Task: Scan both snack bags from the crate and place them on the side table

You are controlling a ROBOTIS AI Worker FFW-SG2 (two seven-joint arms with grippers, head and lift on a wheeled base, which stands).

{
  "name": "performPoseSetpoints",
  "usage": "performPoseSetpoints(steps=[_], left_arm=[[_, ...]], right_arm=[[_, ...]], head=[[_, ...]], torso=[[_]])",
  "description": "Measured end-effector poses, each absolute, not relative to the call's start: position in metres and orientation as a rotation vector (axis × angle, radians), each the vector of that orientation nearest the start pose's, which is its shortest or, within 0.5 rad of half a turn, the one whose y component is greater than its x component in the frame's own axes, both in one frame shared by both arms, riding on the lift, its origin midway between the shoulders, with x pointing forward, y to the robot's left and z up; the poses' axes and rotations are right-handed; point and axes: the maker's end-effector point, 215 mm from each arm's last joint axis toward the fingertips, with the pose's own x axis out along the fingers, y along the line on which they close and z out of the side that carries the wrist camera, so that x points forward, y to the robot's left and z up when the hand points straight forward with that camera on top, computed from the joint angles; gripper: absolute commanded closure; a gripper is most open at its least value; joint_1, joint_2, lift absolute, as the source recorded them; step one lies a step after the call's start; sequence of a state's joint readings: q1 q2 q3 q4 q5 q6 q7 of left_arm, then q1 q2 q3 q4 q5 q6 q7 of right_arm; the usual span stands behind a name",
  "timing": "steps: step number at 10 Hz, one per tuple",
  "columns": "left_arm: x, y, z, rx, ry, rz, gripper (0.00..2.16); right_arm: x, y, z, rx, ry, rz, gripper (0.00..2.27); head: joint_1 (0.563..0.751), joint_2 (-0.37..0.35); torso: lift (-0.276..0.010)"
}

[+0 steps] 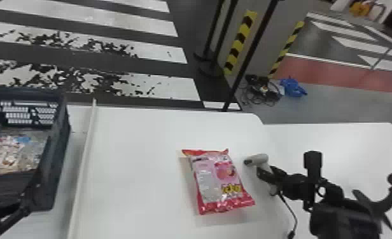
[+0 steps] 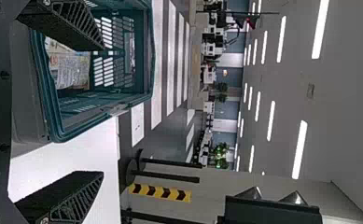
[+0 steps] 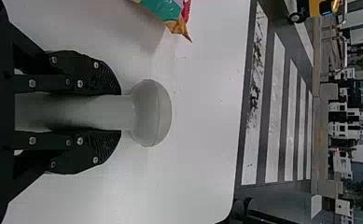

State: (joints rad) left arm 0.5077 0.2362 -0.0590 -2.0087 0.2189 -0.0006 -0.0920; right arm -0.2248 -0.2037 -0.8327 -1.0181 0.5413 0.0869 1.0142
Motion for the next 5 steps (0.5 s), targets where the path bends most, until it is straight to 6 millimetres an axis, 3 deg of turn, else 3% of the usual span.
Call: performPoseSetpoints(steps=[3,5], left_arm=[[0.435,0.198,-0.365,-0.04,0.092,-0.245,0.04],[0.435,0.196,-0.364,-0.041,0.09,-0.248,0.04]], right_arm=[[0.462,-0.522,-0.521,-0.007,0.607,0.132,2.24],[0.459,-0.518,-0.497,-0.011,0.578,0.101,2.24]], head=[[0.695,-0.35],[0.695,-0.35]], torso=[[-0.098],[-0.098]])
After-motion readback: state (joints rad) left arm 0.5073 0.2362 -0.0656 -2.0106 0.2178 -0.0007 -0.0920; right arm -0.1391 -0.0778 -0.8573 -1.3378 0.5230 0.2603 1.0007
